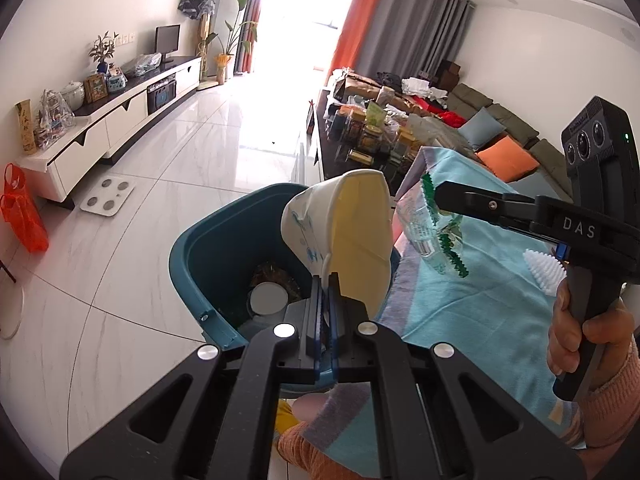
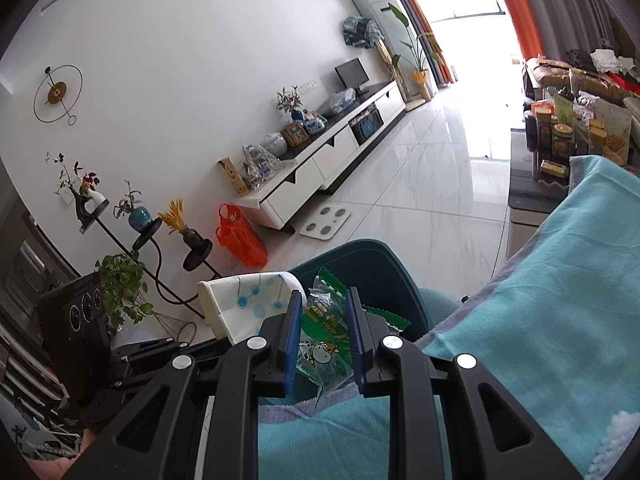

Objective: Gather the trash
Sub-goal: 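Carry the green wrapper and paper cup with both tools over the teal bin, then open both tools to drop the wrapper and cup into the bin, then move both open tools back over the remaining trash on the table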

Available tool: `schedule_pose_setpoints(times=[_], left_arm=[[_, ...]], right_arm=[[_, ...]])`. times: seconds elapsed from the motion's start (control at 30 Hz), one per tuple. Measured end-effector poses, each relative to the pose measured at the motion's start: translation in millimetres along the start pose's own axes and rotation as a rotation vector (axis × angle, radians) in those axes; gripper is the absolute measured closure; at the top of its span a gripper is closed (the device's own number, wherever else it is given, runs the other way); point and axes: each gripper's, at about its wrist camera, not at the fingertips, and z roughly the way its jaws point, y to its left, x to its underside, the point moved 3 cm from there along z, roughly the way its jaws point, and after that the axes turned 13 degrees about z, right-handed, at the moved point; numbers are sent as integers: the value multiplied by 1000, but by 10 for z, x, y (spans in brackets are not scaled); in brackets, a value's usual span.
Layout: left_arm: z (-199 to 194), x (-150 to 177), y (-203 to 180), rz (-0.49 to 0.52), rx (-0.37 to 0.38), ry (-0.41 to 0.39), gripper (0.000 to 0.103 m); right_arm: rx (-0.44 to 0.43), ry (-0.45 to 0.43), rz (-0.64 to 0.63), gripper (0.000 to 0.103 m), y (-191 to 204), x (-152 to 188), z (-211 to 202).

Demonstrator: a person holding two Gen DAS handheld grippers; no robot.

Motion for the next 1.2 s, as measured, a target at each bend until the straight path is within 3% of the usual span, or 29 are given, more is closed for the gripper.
schedule_pose_setpoints(times=[0.57,0.83,1.03,1.2], left_arm=[[499,82,192,-32,-33,72,99],[718,28,185,-53,-29,96,97],[662,14,123,-56,-28,72,89],[453,-30,-3,-23,-22,18,74]], right_arm=[[107,92,12,81,-27,43,501],[120,100,30,72,-52,54,520],[107,88,43,71,-84,42,450],[80,58,43,71,-74,44,222]])
